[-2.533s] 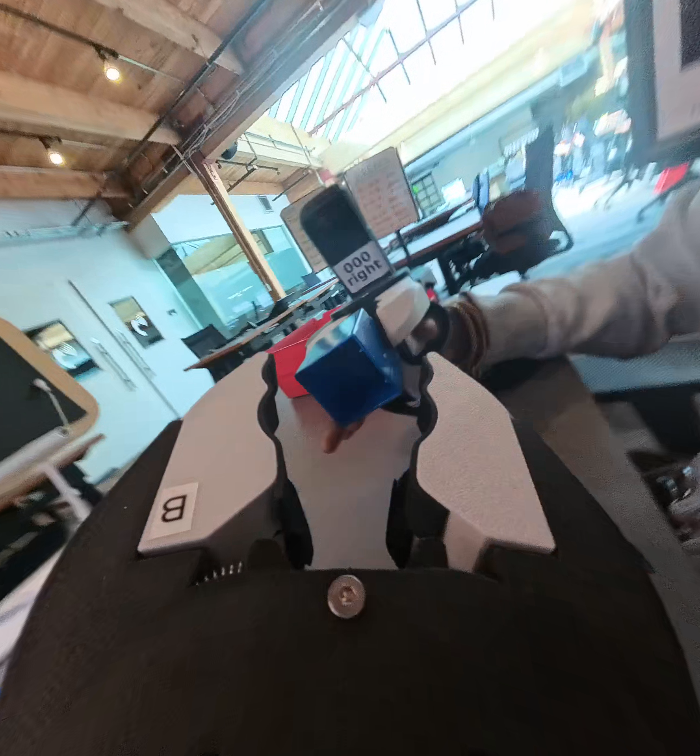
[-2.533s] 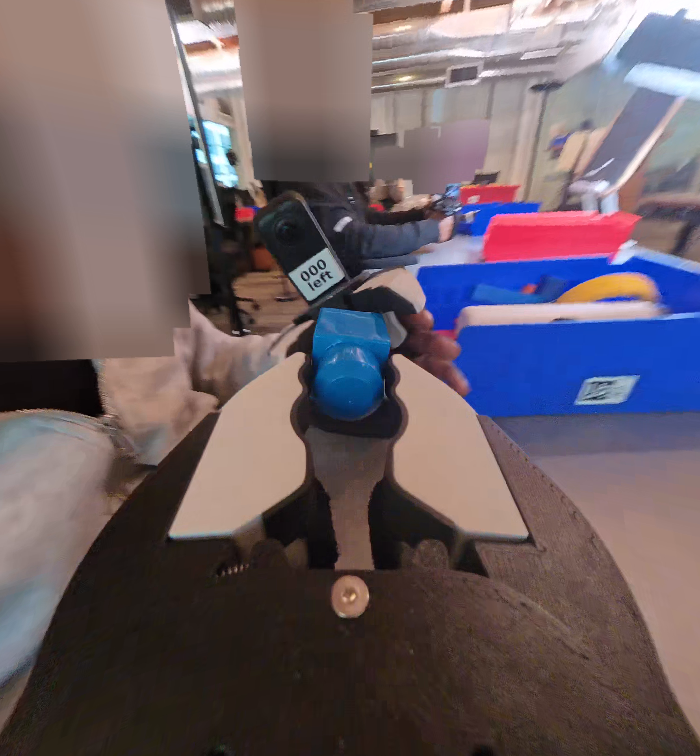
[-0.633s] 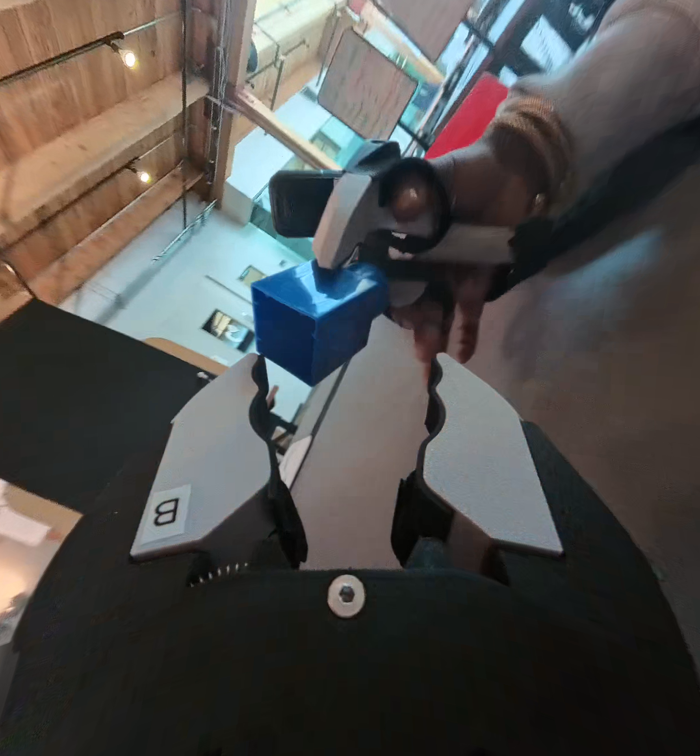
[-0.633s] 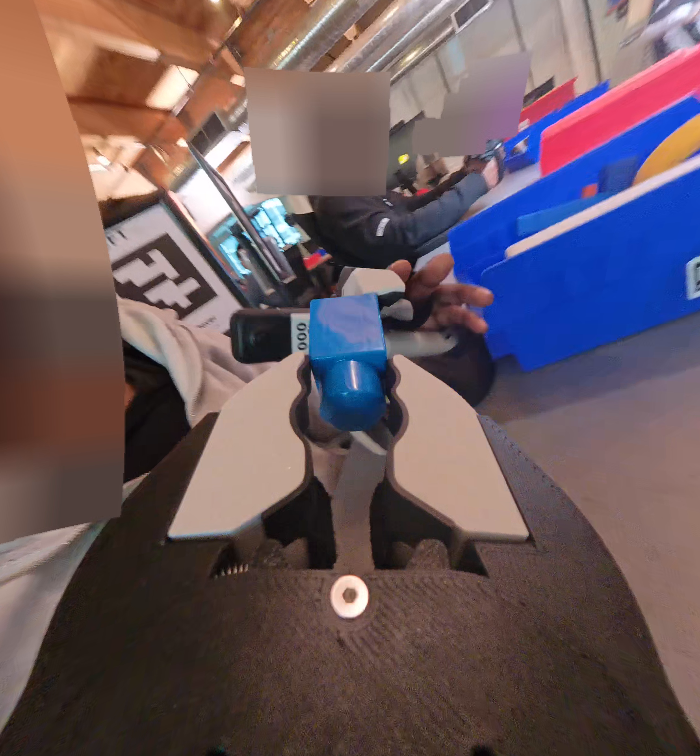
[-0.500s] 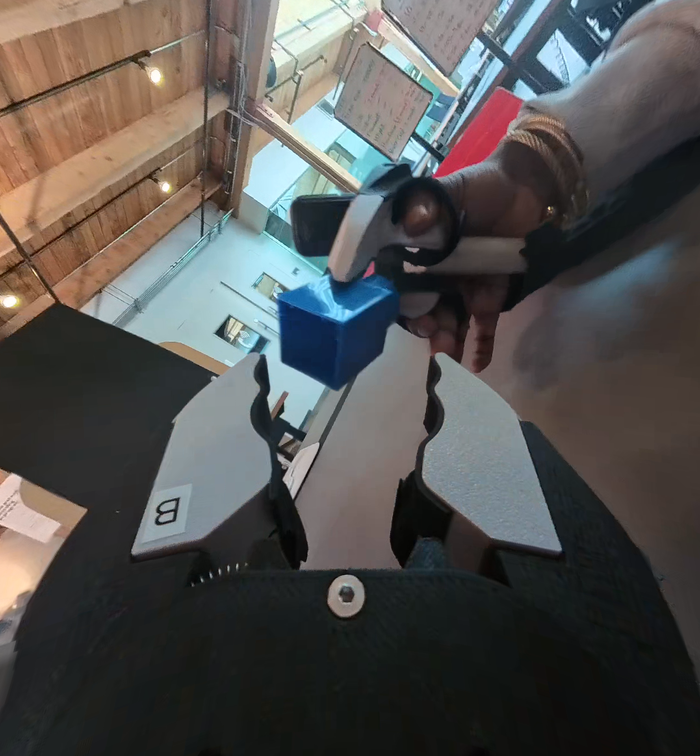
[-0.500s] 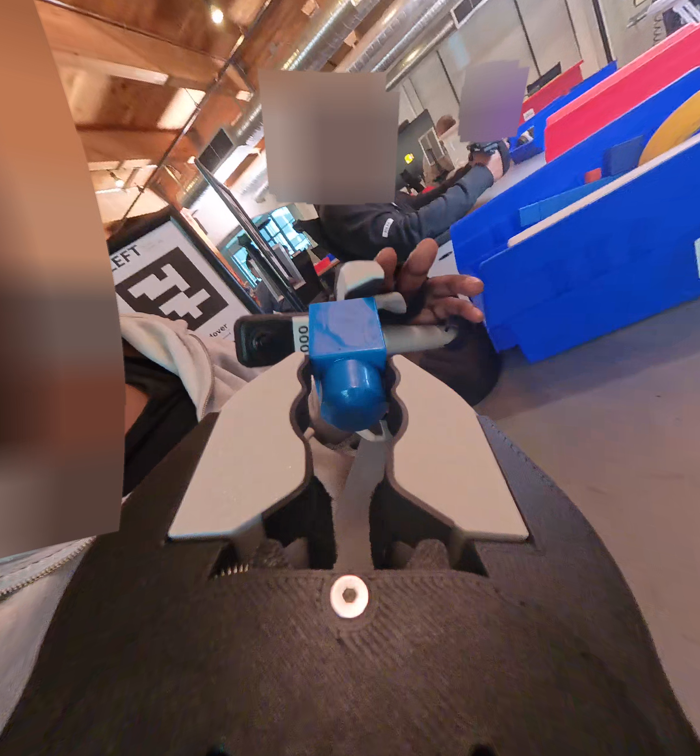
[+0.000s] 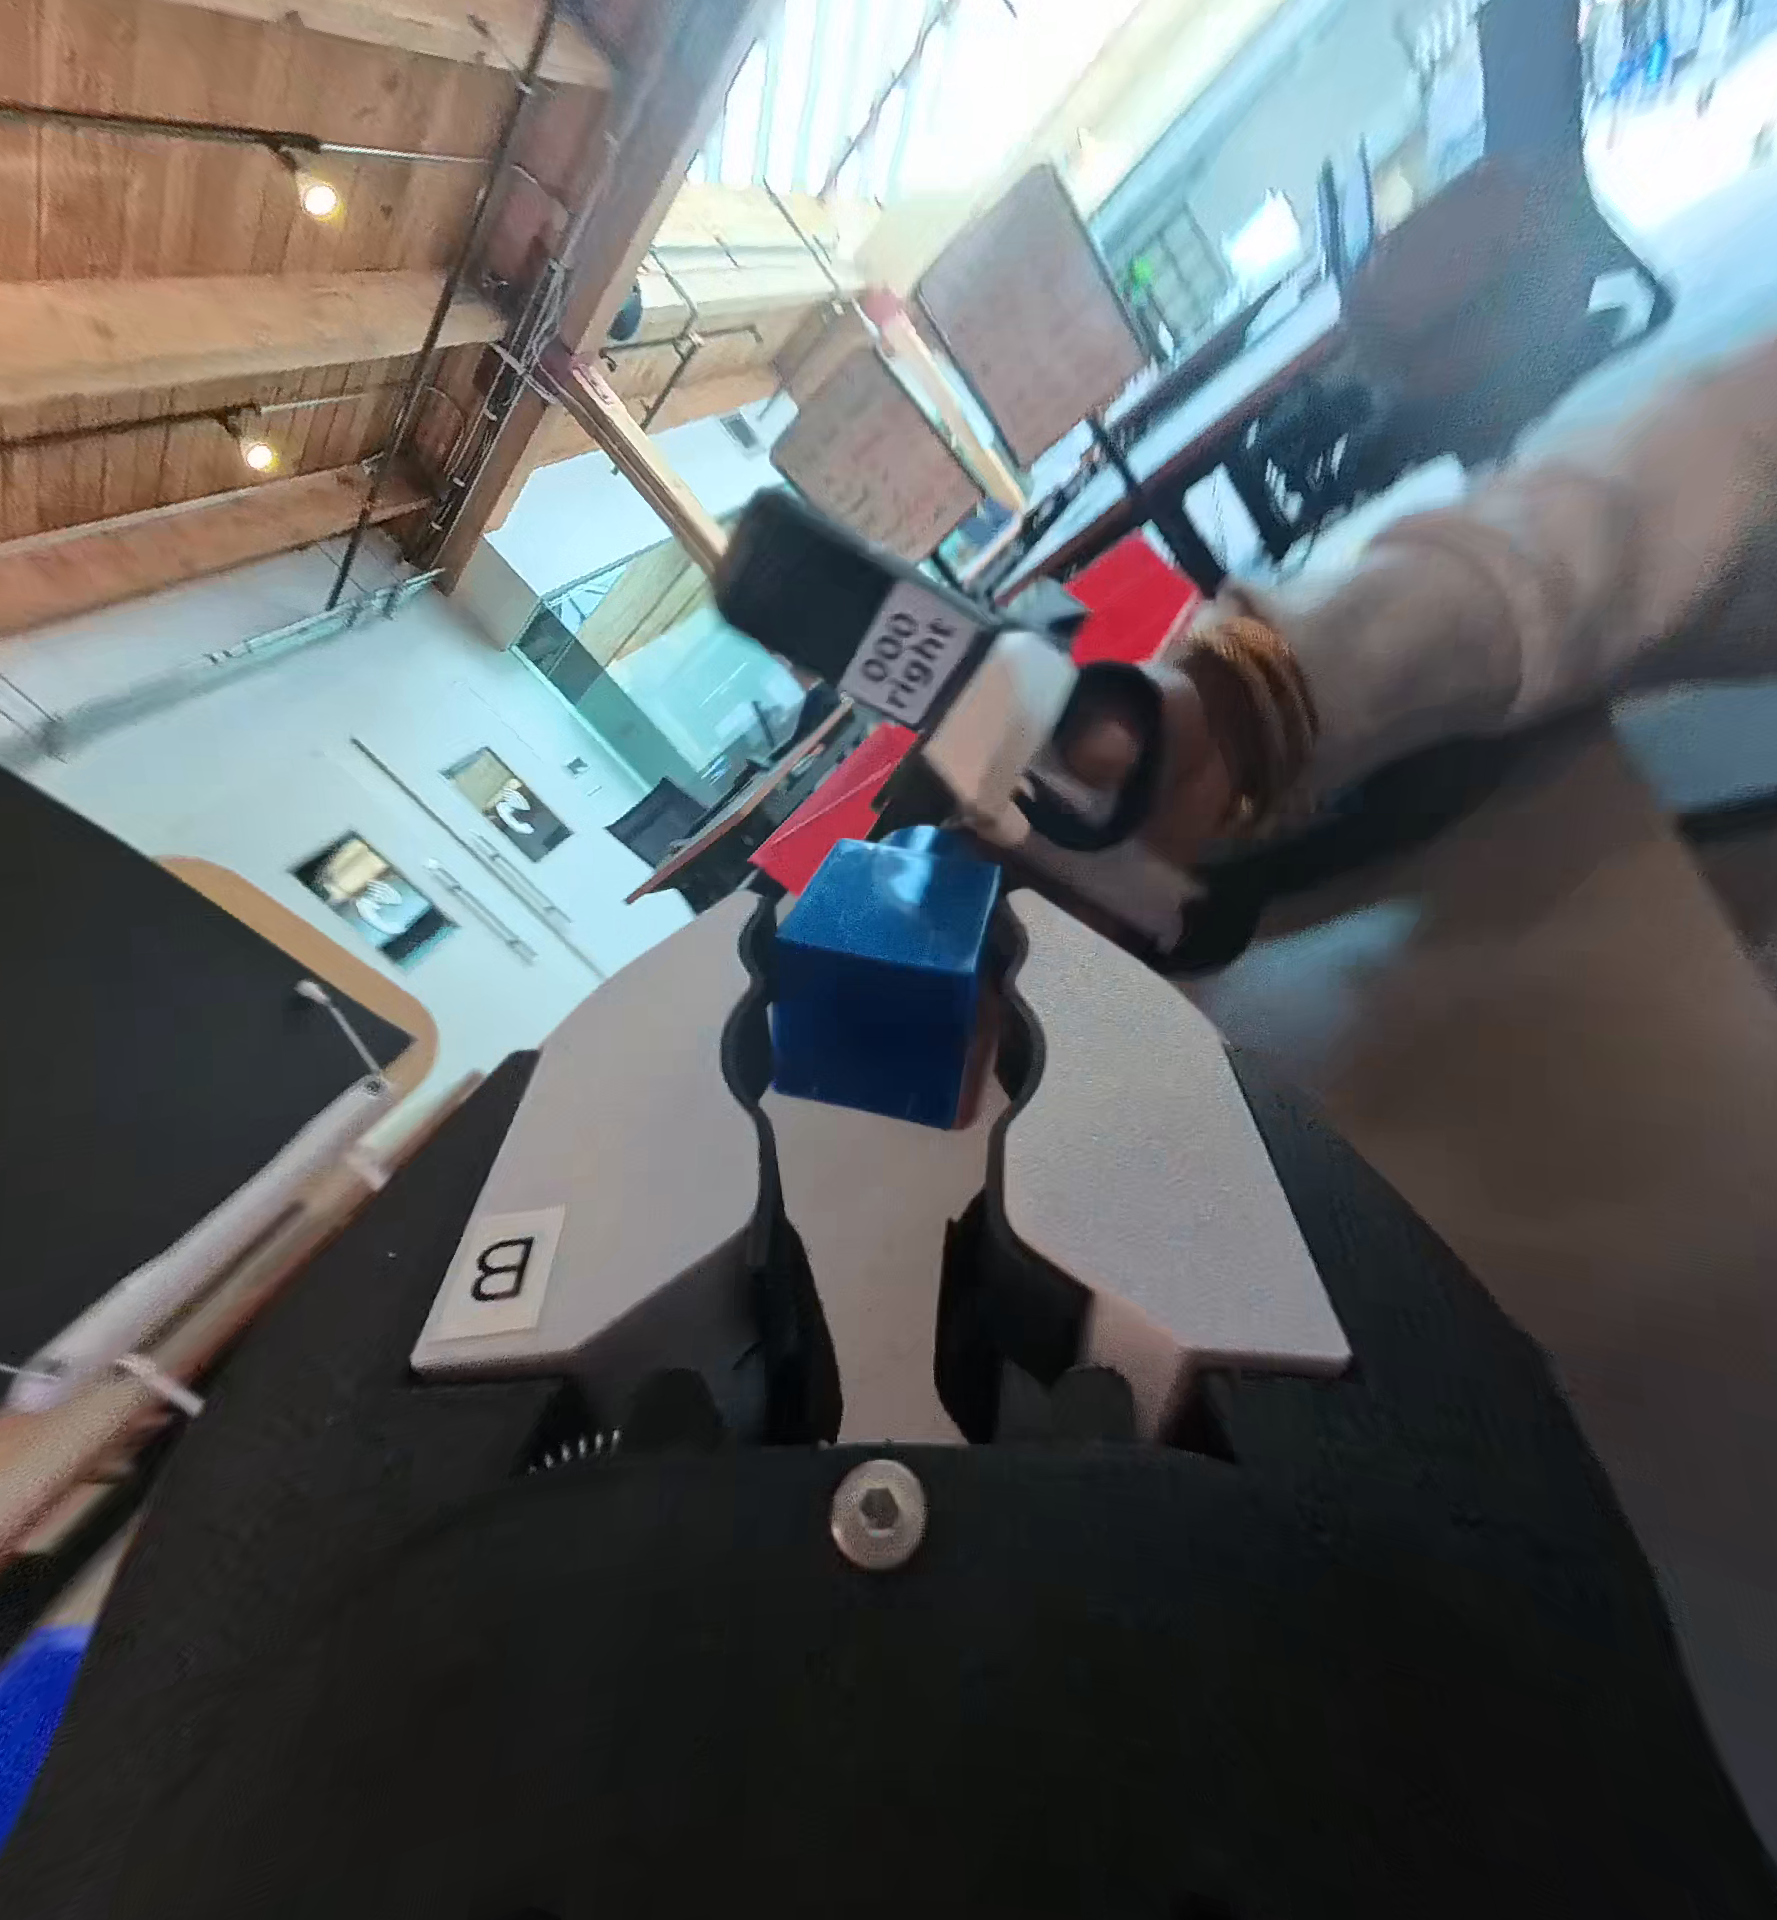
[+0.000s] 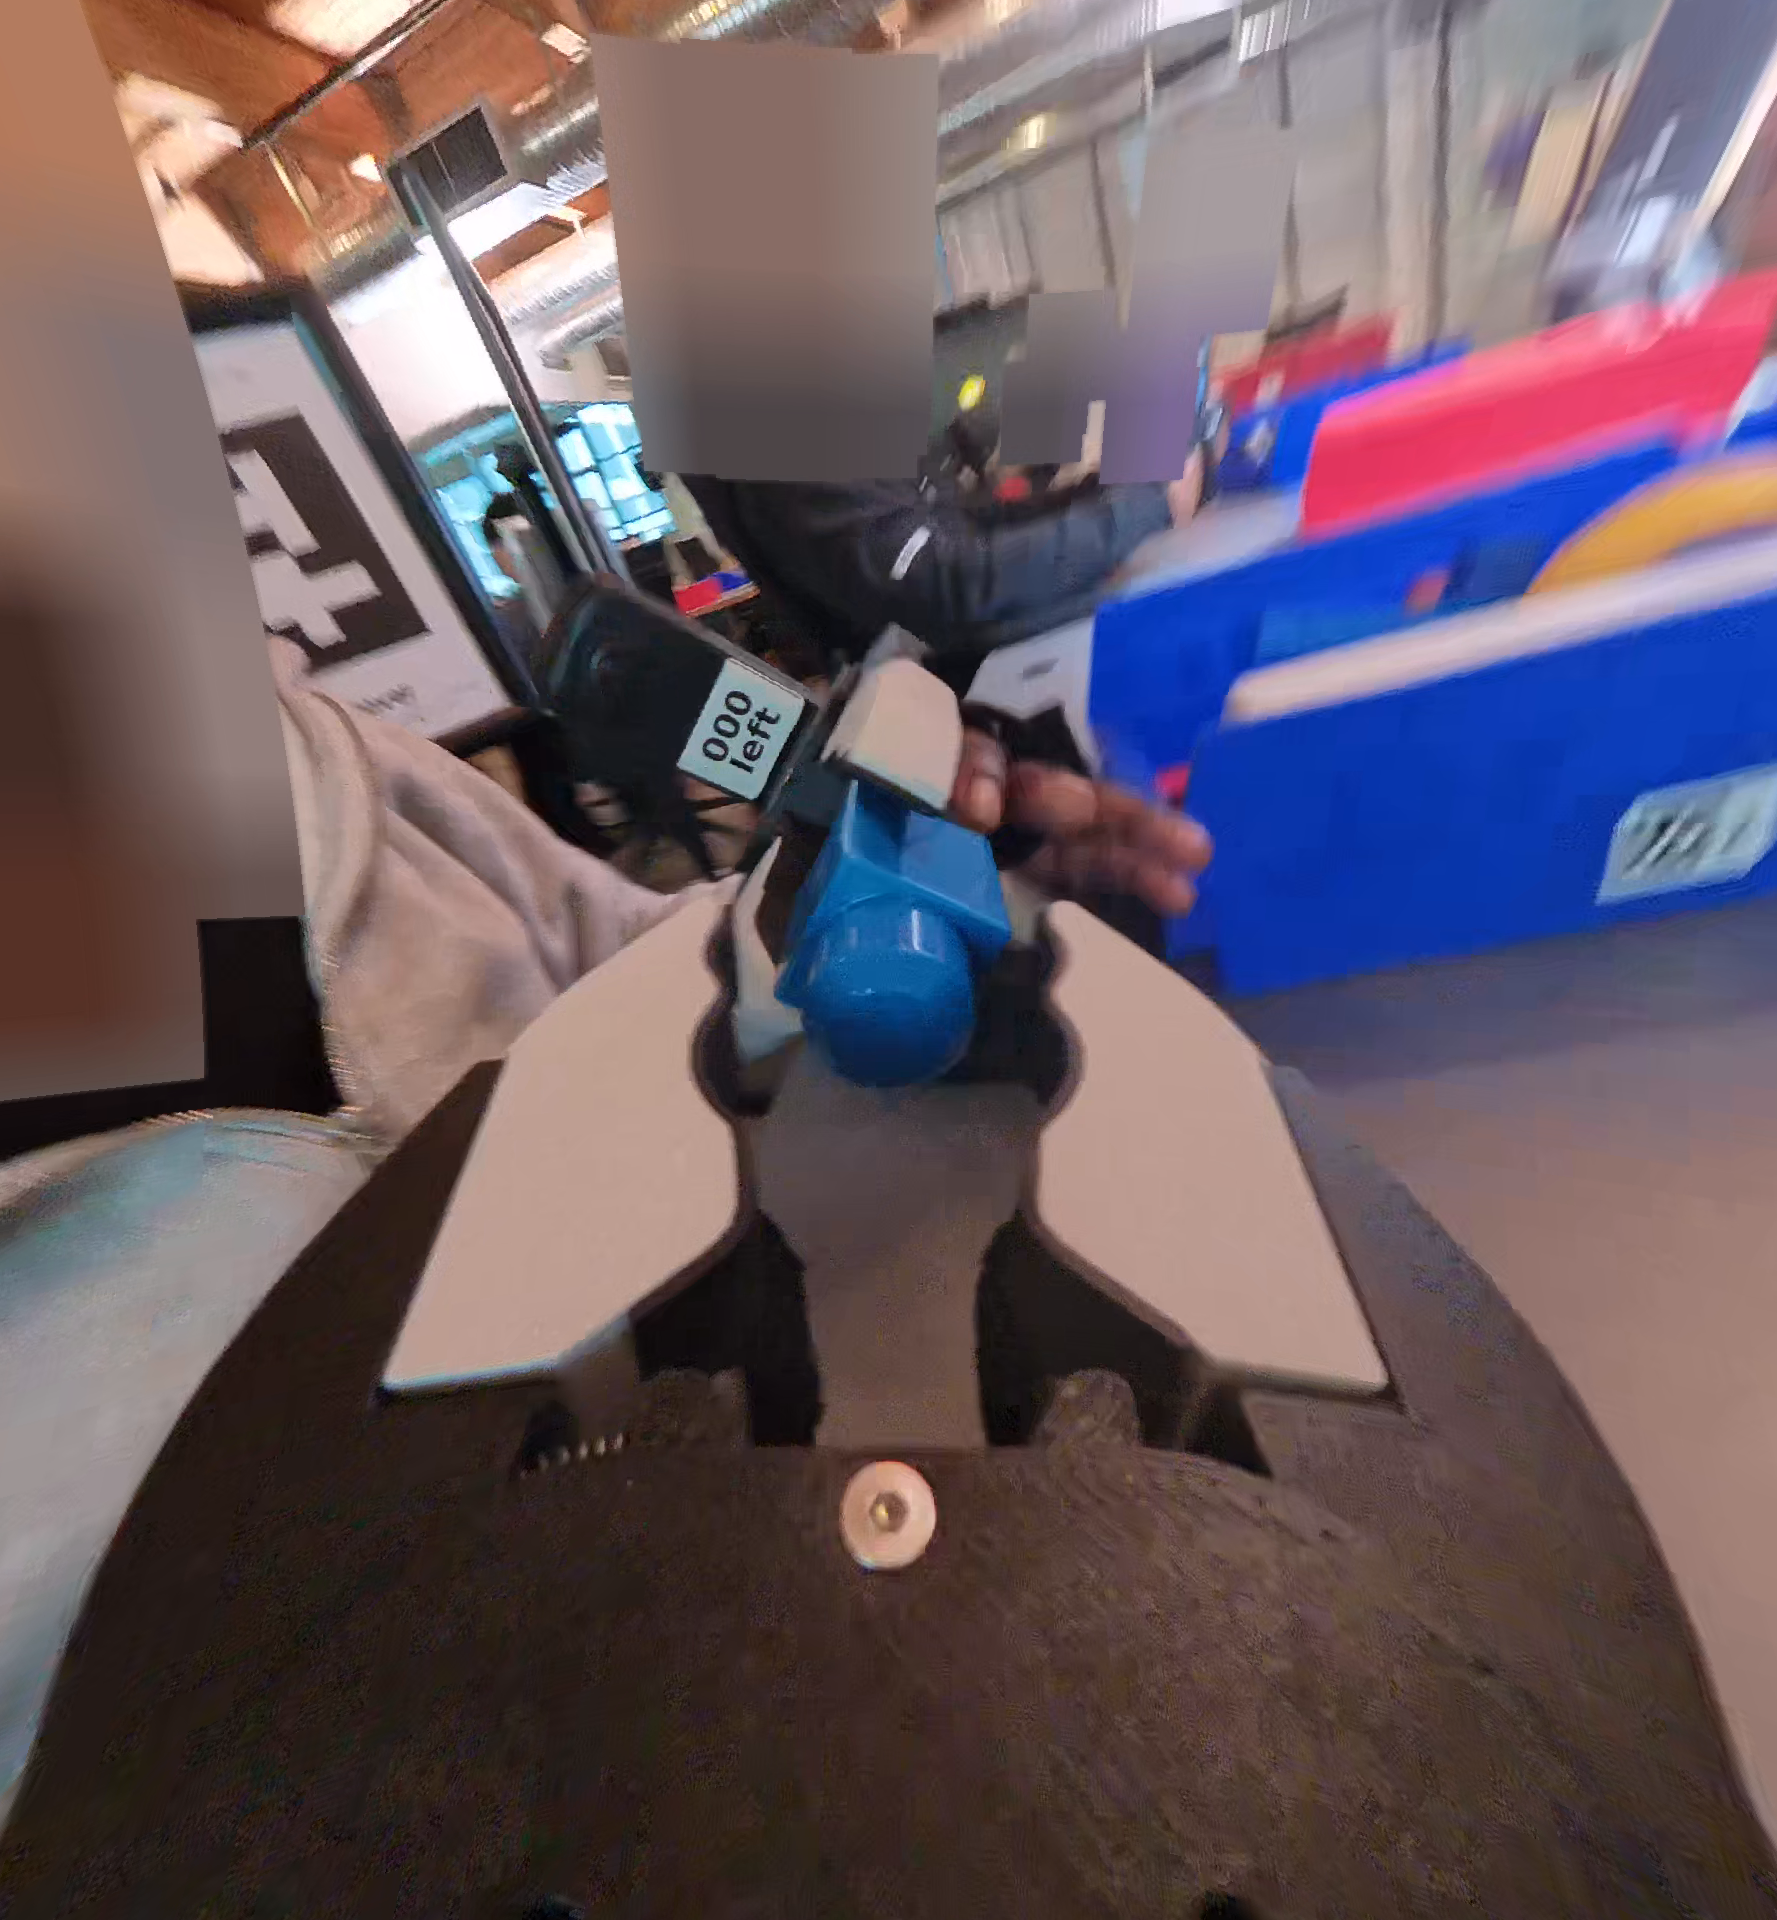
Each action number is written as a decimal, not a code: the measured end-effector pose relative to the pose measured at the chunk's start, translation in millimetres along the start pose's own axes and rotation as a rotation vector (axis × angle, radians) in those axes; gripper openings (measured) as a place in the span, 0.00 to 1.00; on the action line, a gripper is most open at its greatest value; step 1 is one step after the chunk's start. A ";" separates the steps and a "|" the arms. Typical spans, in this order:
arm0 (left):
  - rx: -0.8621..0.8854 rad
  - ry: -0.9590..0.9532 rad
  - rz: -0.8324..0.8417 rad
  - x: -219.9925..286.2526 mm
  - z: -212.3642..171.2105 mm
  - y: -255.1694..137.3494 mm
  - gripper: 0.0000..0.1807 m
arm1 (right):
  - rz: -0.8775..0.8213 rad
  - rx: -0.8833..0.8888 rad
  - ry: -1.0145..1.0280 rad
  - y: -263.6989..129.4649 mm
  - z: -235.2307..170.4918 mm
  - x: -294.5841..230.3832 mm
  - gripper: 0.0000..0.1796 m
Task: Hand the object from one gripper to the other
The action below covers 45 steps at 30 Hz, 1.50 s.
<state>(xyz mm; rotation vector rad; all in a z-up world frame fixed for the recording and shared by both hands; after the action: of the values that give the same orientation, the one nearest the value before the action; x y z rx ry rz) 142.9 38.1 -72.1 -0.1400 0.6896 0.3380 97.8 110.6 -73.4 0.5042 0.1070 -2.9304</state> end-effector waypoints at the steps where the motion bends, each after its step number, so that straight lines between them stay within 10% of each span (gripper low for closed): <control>1: 0.049 -0.067 0.006 -4.0 2.2 -3.3 0.22 | -0.033 0.067 -0.119 0.3 3.7 -3.2 0.37; 9: 0.324 -0.787 -0.241 -11.0 -5.5 -11.9 0.21 | -0.348 0.287 -1.361 7.1 -6.3 -28.8 0.46; 19: 0.391 -1.051 -0.383 -5.8 -7.8 -8.3 0.21 | -0.422 0.209 -1.634 11.9 -16.0 -29.8 0.19; 26: 0.370 -0.677 -0.223 -6.4 3.7 -7.9 0.36 | -0.390 0.268 -1.272 2.3 1.1 -28.6 0.19; 37: -0.200 0.196 0.070 1.5 -12.5 6.5 0.39 | -0.023 -0.066 0.124 -5.2 1.9 6.3 0.19; 45: -0.181 0.183 0.039 3.2 -9.9 4.4 0.20 | 0.046 -0.112 0.233 -2.6 -3.4 5.9 0.19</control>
<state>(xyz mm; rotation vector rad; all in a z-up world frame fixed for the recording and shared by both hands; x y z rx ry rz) 137.7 40.7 -81.7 -0.3334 0.8435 0.4287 92.9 112.6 -78.5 0.8160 0.2824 -2.7905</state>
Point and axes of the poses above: each gripper's, where its closed fingertips meet, y out along the fingers, z out of its top, x = y × z across the jaws, the point moved 5 cm from there along -y, back along the fingers, and after that the axes turned 14 degrees about -z, right-handed, at the moved point
